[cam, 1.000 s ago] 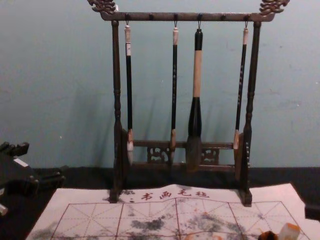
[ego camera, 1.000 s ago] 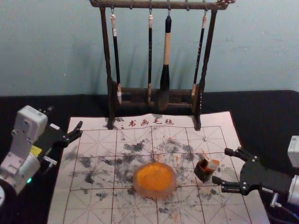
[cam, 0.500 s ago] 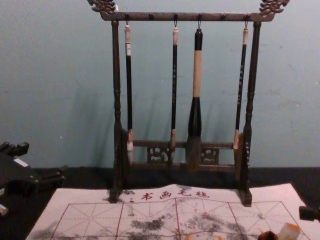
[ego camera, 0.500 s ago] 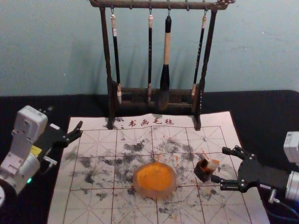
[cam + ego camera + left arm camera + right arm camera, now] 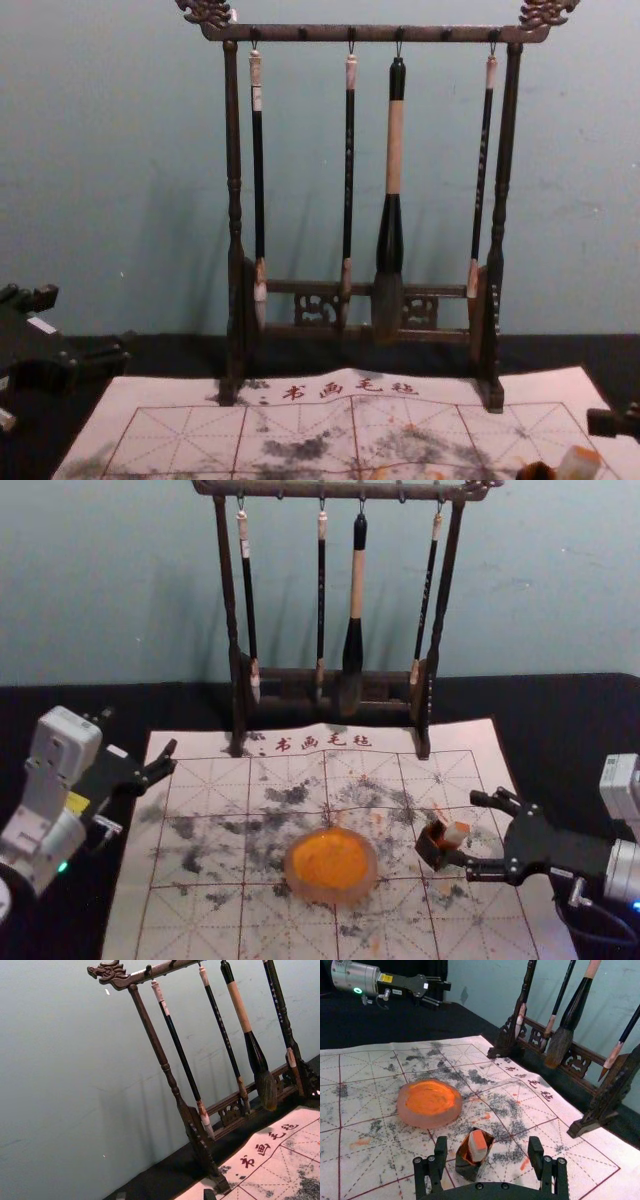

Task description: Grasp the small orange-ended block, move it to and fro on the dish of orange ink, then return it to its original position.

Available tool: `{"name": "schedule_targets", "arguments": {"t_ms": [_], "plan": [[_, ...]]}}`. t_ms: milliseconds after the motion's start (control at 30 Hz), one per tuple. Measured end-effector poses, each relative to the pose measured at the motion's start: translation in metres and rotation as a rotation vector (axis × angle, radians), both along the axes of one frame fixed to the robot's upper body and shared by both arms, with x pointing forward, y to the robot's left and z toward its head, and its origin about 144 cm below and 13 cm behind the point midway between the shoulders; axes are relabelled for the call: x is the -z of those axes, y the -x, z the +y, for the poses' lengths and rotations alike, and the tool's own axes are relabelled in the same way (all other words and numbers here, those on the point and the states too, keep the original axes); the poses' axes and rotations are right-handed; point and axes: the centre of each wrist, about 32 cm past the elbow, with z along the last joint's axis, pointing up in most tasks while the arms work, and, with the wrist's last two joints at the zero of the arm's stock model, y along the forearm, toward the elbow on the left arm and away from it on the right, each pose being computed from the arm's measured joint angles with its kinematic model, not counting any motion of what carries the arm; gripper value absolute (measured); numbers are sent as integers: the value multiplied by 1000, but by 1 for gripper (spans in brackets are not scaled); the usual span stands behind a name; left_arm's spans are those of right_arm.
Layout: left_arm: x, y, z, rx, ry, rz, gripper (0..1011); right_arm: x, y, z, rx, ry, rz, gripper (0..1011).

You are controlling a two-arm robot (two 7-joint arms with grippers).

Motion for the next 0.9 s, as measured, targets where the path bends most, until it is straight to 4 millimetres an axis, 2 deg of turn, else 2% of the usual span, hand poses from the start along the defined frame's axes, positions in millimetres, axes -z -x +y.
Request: {"name": "schedule_targets", "arguments": {"t_ms": [900], "plan": [[0, 0, 0, 0, 0, 0, 1001, -1, -4, 2, 5, -3, -1, 1003]]}}
